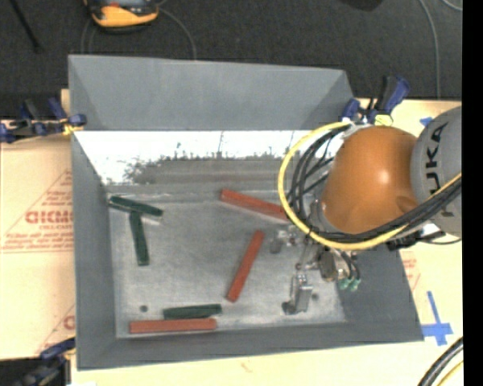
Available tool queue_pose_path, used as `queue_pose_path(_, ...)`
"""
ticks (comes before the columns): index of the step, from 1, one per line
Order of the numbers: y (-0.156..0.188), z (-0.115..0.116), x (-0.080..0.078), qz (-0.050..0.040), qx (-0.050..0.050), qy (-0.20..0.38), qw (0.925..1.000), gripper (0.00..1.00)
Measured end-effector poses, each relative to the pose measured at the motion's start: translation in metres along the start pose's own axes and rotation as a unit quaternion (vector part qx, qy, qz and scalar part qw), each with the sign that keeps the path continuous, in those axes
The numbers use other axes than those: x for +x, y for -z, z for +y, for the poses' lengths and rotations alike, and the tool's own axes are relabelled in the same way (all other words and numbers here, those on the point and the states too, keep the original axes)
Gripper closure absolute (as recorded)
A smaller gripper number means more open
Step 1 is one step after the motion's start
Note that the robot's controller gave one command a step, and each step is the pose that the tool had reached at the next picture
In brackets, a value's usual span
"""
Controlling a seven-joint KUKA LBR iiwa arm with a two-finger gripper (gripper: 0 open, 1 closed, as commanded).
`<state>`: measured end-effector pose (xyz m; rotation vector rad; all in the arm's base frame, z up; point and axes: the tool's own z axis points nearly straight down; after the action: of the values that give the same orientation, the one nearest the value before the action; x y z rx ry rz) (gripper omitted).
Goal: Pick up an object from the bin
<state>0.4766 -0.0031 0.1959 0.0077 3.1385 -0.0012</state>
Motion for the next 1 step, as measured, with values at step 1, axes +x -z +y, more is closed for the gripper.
queue_pose_path(1, -0.0579, 0.0057, -0.0331, -0.0035, 0.0, 0.146, 0.9892, 0.0)
